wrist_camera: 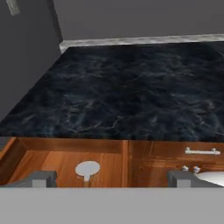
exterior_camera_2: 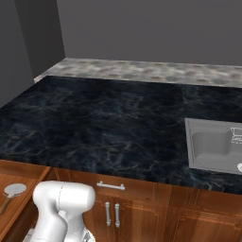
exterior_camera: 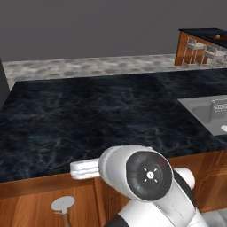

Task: Take the pizza cutter from the drawer on the left and place it on the dining counter for cutting.

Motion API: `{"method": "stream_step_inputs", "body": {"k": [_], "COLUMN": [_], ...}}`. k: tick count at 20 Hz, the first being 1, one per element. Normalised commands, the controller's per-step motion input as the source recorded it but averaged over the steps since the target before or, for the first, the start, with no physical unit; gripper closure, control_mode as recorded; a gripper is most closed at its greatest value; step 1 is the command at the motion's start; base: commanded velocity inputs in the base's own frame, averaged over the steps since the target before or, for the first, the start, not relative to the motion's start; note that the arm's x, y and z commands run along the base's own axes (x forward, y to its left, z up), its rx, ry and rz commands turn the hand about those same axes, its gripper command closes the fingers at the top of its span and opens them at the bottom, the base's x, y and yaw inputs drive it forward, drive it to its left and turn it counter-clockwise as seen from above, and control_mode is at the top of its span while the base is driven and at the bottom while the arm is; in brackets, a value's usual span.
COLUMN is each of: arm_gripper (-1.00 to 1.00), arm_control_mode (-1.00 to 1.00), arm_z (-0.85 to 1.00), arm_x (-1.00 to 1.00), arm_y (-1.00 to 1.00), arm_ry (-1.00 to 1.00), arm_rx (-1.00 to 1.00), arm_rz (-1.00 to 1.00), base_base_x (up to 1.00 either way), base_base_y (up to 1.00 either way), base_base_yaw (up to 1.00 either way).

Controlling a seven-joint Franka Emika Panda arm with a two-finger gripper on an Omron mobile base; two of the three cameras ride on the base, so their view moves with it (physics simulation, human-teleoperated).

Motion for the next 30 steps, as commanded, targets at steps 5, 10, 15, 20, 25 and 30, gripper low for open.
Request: {"method": "stream_step_inputs", "body": {"k": [5, 10, 15, 20, 25, 30], "arm_gripper": [-1.00, -1.00, -1.00, -1.00, -1.00, -1.00], "arm_control_mode": [-1.00, -1.00, -1.00, -1.00, -1.00, -1.00], "arm_z": [-0.19, -0.12, -0.59, -0.83, -0.70, -0.60], "arm_x": [0.26, 0.42, 0.29, 0.21, 0.00, 0.12], "arm_y": [0.04, 0.00, 0.00, 0.09, 0.09, 0.14], "arm_ry": [0.42, 0.37, 0.24, 0.18, 0.04, 0.02], "arm_rx": [0.18, 0.01, 0.00, 0.00, 0.00, 0.00], "arm_rz": [-0.16, -0.01, 0.00, 0.00, 0.03, 0.01], "base_base_x": [0.00, 0.00, 0.00, 0.00, 0.00, 0.00], "base_base_y": [0.00, 0.00, 0.00, 0.00, 0.00, 0.00], "base_base_yaw": [0.00, 0.00, 0.00, 0.00, 0.00, 0.00]}}
